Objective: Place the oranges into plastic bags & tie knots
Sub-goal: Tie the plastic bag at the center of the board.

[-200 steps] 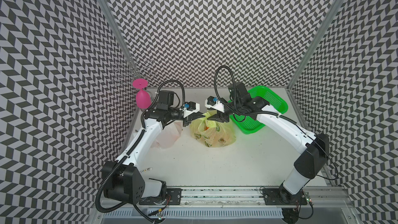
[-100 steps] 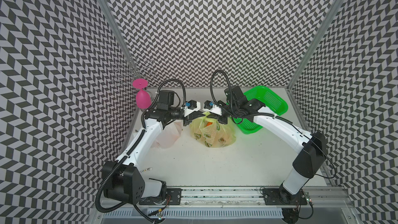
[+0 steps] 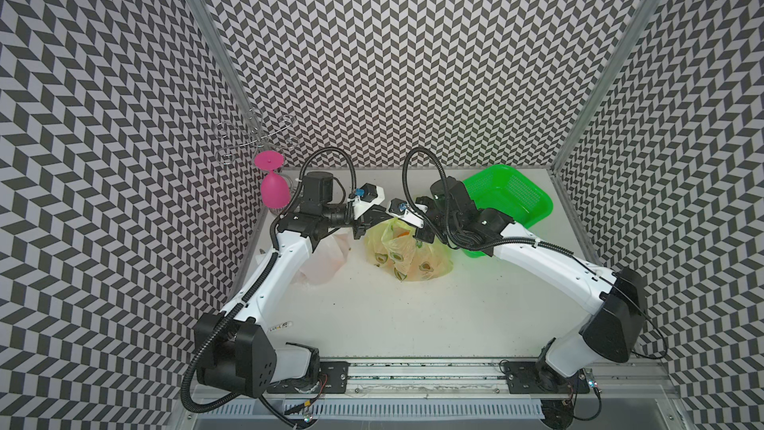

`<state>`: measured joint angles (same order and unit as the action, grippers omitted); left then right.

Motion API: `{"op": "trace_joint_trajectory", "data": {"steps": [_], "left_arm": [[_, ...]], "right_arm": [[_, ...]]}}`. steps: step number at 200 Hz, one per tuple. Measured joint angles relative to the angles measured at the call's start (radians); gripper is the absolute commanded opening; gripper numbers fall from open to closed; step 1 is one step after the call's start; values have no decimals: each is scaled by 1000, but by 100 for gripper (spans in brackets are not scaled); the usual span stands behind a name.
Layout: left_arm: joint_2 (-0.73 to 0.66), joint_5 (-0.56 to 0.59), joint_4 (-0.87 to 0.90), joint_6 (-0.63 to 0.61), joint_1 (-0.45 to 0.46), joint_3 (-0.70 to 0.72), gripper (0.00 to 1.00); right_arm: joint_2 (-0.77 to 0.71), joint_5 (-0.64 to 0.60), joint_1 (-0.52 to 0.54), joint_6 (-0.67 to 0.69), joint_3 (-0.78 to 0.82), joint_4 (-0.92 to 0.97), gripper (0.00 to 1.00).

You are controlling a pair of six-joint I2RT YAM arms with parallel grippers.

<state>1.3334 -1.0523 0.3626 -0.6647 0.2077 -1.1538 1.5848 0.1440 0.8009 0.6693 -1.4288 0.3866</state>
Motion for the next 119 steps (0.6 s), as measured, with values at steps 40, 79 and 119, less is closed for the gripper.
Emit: {"op": "trace_joint_trajectory", "data": {"steps": [40, 79, 119], "left_arm": [[2, -1, -25, 29, -29, 21, 52], [23, -19, 6, -37, -45, 20, 63], [100, -47, 91, -127, -37, 8, 62]], "right_arm": [[-30, -69, 16, -24, 36, -37, 2], [-42, -127, 30, -27, 41, -55, 3], [-42, -224, 55, -31, 41, -82, 1]]}}
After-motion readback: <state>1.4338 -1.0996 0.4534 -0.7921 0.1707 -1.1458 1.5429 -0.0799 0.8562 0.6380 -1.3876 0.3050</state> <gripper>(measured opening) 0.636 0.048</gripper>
